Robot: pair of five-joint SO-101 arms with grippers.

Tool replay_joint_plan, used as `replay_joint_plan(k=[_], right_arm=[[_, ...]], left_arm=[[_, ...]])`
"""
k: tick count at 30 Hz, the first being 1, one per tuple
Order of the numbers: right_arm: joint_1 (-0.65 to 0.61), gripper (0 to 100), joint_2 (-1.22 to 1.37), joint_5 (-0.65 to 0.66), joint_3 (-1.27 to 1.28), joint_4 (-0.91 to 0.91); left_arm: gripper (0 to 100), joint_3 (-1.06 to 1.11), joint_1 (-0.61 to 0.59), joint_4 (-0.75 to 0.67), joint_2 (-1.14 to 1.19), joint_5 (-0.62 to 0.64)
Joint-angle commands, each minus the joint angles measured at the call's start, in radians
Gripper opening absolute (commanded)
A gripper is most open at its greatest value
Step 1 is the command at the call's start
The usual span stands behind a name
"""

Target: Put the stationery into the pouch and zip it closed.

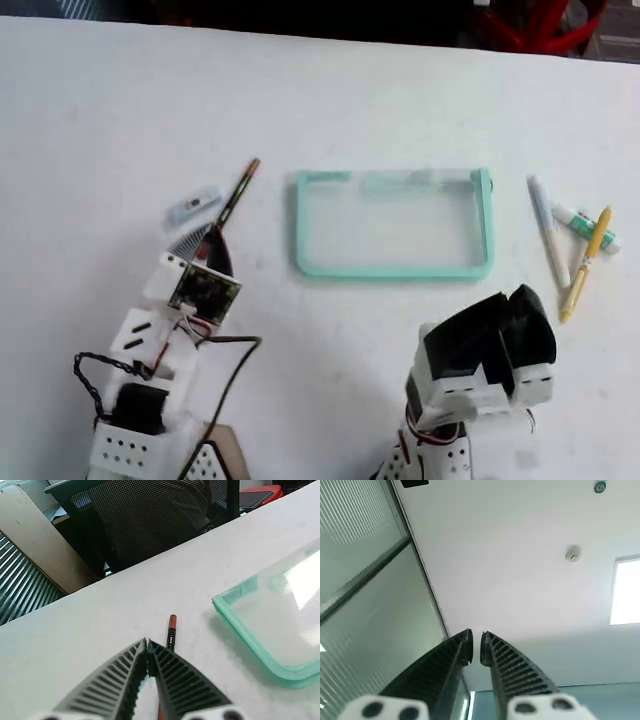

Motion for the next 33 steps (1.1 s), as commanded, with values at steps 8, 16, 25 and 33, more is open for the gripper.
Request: replay_joint_plan(k=[8,16,25,33], right_arm=[[0.094,4.6,0.004,0.002,0.008,-0.012],[0.096,4.6,0.004,0.002,0.008,-0.008],[0.097,4.6,0.007,0.002,0.008,0.099],[0.099,4.6,0.007,0.002,0.008,0.223]], left_arm=[[3,-0.005,0.007,0.014,-0.007,-0.008],[3,-0.005,0.007,0.015,-0.007,-0.008],[3,-0.005,0.007,0.015,-0.007,-0.008],[3,-0.005,0.007,0.015,-0.007,-0.008]])
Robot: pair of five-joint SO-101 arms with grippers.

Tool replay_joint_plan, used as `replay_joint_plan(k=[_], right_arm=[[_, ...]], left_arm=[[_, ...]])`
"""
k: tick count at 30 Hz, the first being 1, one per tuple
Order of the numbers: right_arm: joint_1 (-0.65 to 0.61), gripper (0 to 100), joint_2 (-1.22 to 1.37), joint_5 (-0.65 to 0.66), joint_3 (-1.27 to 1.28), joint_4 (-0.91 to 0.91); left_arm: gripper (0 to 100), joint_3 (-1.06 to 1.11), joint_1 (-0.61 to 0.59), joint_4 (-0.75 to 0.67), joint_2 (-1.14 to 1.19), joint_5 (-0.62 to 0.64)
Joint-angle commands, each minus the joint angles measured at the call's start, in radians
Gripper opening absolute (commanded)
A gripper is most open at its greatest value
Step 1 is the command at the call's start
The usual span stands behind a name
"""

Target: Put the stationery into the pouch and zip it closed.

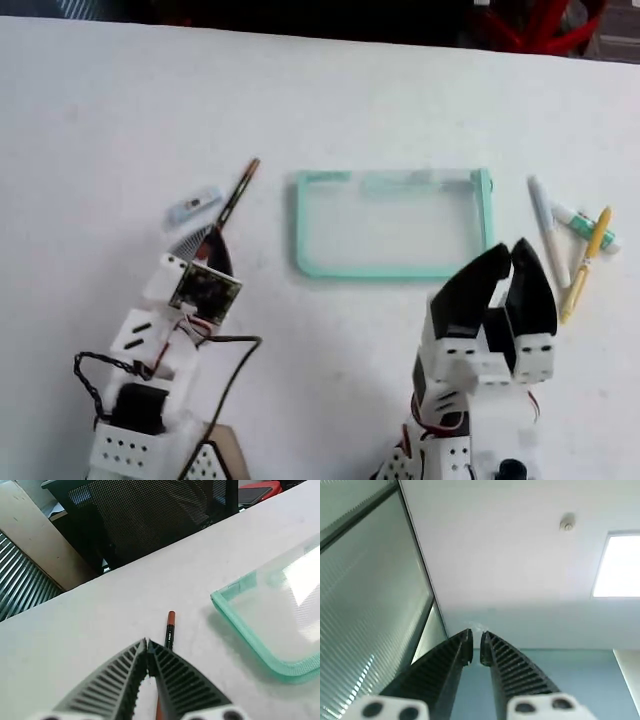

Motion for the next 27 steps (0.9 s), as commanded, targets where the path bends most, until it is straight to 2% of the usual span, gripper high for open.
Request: replay_joint_plan(k=[1,10,23,27], right_arm=[[0.012,4.6,0.007,0.002,0.008,0.058],[0.012,4.6,0.005,-0.002,0.008,0.205],[0.010,4.3,0.012,-0.005,0.008,0.214],[0.010,4.5,0.012,-0.005,0.008,0.395]], left_arm=[[3,-0.005,0.007,0.000,-0.007,-0.008],[3,-0.005,0.007,0.000,-0.007,-0.008],[3,-0.005,0.005,0.002,-0.007,-0.006],[3,-0.005,0.005,0.002,-0.007,-0.005]])
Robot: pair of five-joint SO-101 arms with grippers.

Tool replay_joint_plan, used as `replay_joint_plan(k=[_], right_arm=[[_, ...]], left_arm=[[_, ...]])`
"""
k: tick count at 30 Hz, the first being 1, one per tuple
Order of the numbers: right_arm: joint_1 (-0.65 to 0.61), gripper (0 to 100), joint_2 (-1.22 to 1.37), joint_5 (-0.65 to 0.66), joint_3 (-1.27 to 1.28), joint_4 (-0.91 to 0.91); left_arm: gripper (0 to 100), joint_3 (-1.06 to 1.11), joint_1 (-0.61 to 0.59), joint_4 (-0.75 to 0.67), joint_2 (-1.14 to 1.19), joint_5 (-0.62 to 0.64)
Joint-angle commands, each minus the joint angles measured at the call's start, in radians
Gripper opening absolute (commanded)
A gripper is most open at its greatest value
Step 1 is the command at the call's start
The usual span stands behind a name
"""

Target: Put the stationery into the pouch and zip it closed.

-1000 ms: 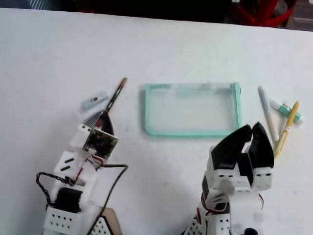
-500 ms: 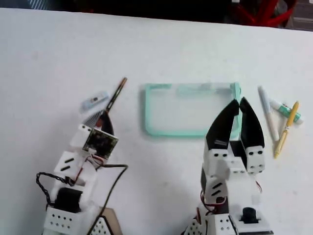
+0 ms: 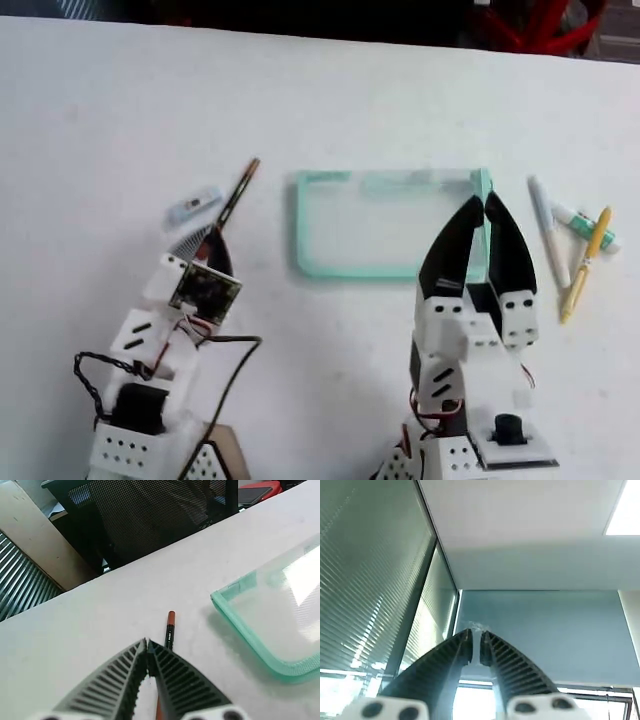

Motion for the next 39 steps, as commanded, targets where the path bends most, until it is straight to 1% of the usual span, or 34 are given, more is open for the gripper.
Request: replay_joint_plan(k=[1,8,10,12,14,16,18,20,23,25,26,28,31,33,36,39], right_arm=[[0.012,4.5,0.008,-0.005,0.008,0.188],[0.013,4.6,0.008,-0.006,0.008,0.688],[0.013,4.6,0.008,-0.006,0.008,0.799],[0.013,4.6,0.008,-0.006,0.008,0.875],[0.013,4.6,0.008,-0.006,0.008,0.918],[0.013,4.6,0.008,-0.003,0.008,0.951],[0.008,4.6,0.008,0.000,0.008,0.990],[0.005,4.6,0.008,0.000,0.008,1.017],[0.010,4.6,0.008,0.000,0.008,1.052],[0.008,4.6,0.005,0.000,0.008,1.079],[0.005,4.6,0.008,0.000,0.008,1.092],[0.002,4.6,0.008,0.002,0.008,1.136],[0.010,4.6,0.008,0.002,0.008,1.185],[0.012,4.6,0.008,0.002,0.008,1.210],[0.004,4.6,0.008,0.002,0.008,1.251],[0.004,4.6,0.008,0.002,0.008,1.256]], left_arm=[[3,-0.005,0.005,0.002,-0.007,-0.005],[3,-0.005,0.002,-0.002,-0.007,0.002],[3,-0.005,0.004,-0.005,-0.008,0.057],[3,-0.005,0.007,-0.009,-0.008,0.140],[3,-0.005,0.007,-0.058,-0.008,0.195],[3,-0.005,0.005,-0.140,-0.008,0.218],[4,-0.005,-0.001,-0.172,-0.008,0.224],[9,-0.005,0.007,-0.164,-0.008,0.233],[23,-0.005,0.010,-0.071,-0.008,0.322],[32,-0.005,0.050,0.002,-0.008,0.313],[34,-0.006,0.070,0.038,-0.008,0.302],[31,-0.035,0.085,0.071,-0.008,0.285],[23,-0.089,0.085,0.078,-0.008,0.281],[19,-0.104,0.084,0.086,-0.008,0.279],[15,-0.103,0.044,0.086,-0.008,0.281],[11,-0.092,-0.039,0.101,-0.008,0.281]])
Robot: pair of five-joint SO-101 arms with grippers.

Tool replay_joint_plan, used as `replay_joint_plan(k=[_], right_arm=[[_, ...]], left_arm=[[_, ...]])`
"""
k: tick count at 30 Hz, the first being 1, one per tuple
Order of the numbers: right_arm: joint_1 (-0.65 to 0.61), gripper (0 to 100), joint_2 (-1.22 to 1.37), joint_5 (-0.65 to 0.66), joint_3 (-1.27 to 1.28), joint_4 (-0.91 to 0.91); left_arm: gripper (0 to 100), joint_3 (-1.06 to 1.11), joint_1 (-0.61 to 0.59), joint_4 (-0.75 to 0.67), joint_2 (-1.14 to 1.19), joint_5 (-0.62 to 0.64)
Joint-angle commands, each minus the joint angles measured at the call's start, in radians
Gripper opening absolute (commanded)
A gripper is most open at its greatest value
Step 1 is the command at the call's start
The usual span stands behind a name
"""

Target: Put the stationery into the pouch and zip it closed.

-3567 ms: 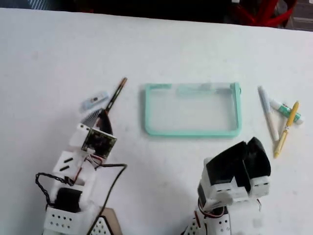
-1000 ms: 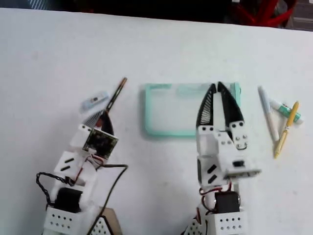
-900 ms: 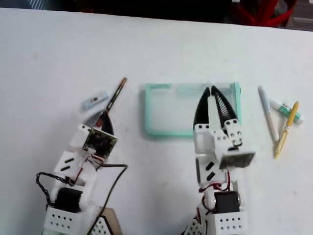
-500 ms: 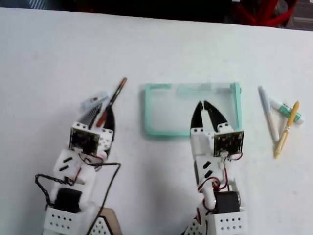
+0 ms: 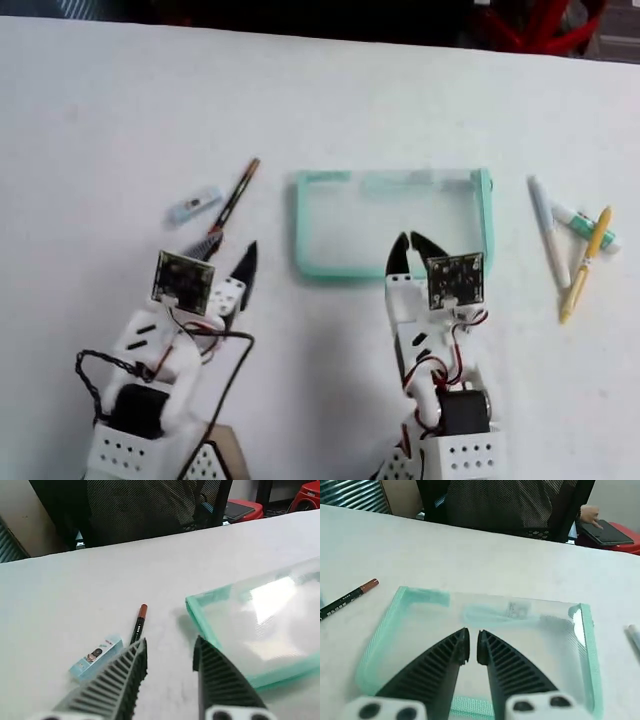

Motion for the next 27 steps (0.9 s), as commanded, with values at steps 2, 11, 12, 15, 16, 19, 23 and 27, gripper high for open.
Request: replay_joint_plan(k=[2,11,12,15,16,19,23,27], right_arm=[[0.015,4.6,-0.001,0.000,0.008,0.008],[0.016,4.6,-0.001,0.002,0.008,0.008],[0.016,4.6,-0.001,0.002,0.008,0.008],[0.016,4.6,-0.001,0.002,0.008,0.008],[0.016,4.6,-0.001,0.002,0.008,0.008],[0.016,4.6,-0.001,0.002,0.008,0.008],[0.016,4.6,-0.001,0.002,0.008,0.008],[0.016,4.6,-0.001,0.002,0.008,0.008]], left_arm=[[11,-0.012,-0.156,0.023,-0.008,-0.009],[10,0.040,-0.196,0.066,-0.008,-0.285],[10,0.035,-0.197,0.066,-0.008,-0.292],[10,-0.025,-0.194,0.075,-0.008,-0.299],[10,-0.058,-0.194,0.083,-0.008,-0.296],[10,-0.183,-0.173,0.140,-0.008,-0.272],[10,-0.408,-0.119,0.307,0.007,-0.269],[10,-0.591,-0.114,0.371,0.206,-0.267]])
